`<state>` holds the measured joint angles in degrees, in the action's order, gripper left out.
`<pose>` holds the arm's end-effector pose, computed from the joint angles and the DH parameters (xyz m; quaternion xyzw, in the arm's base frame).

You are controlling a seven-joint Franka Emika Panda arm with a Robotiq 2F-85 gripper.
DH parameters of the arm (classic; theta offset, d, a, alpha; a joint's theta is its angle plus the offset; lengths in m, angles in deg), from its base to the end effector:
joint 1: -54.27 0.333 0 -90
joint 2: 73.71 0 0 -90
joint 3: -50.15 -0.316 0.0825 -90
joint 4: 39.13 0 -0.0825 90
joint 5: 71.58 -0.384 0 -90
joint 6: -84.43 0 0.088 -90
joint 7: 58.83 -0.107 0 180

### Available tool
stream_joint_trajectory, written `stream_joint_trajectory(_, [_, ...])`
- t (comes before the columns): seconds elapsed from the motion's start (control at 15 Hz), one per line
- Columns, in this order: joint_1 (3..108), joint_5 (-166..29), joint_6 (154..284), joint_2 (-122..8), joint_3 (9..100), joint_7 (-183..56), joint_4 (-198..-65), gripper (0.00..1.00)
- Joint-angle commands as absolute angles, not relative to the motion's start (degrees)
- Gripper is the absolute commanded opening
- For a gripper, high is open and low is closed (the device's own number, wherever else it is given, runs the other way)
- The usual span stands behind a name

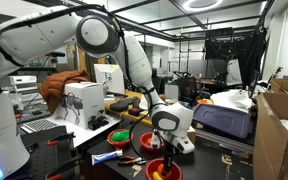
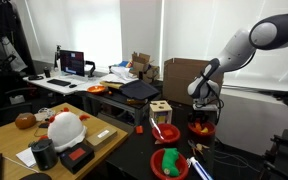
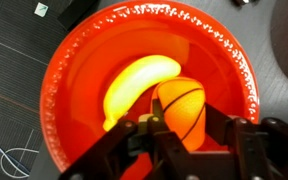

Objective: Put the basketball on the table.

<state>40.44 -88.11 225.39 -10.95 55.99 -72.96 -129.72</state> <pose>0.5932 -0.2098 -0.0225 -0.9183 0.3815 0.0995 0.0355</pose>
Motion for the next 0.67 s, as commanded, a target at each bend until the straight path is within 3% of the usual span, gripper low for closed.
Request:
stream_joint_trajectory(0.0, [39.2, -89.1, 224.7, -12.4, 55.1, -72.2, -130.6, 0.10])
stream_joint_trajectory(0.27, [38.5, -89.6, 226.8, -17.1, 54.4, -70.3, -134.7, 0.03])
stream_joint_trajectory(0.6, [36.7, -90.2, 228.3, -25.9, 51.2, -63.4, -141.1, 0.06])
